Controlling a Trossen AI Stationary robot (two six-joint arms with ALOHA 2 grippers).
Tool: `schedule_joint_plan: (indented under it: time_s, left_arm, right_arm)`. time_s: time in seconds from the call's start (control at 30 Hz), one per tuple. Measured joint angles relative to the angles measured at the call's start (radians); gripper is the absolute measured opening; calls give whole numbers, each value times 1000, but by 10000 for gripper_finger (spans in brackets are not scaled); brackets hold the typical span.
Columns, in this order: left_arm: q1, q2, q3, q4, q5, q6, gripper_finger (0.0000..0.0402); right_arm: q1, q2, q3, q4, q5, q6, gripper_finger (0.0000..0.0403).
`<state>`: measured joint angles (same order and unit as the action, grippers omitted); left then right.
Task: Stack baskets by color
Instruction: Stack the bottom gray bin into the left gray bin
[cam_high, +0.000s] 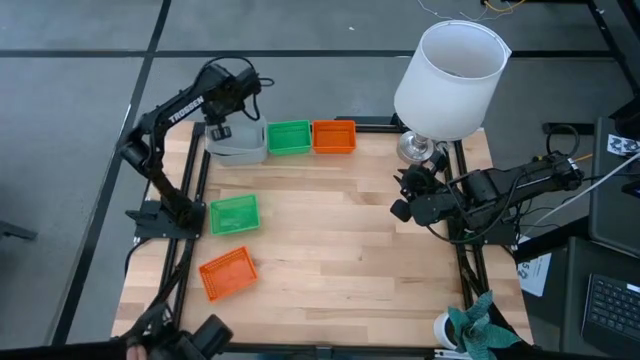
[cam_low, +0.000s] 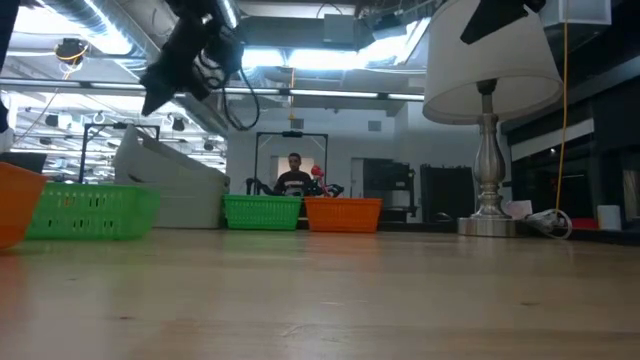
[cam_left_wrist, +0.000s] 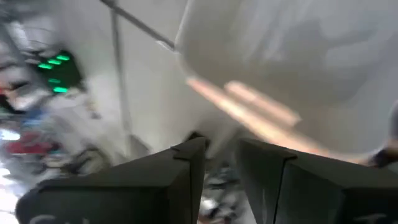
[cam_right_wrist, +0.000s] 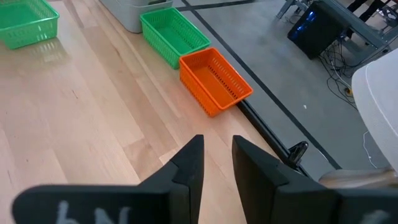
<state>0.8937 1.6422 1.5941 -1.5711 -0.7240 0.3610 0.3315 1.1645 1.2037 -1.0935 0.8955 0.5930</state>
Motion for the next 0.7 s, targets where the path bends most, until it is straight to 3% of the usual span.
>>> schedule_joint_plan:
  time_s: [0.3,0.7]
  left_arm:
    - [46,3,-161,3,-41,-69,82]
    - [46,-1,-228,122,-3,-63,82]
  right_arm:
    - [0,0,0,0,-8,0,84]
    - [0,0,0,0,-8,0,84]
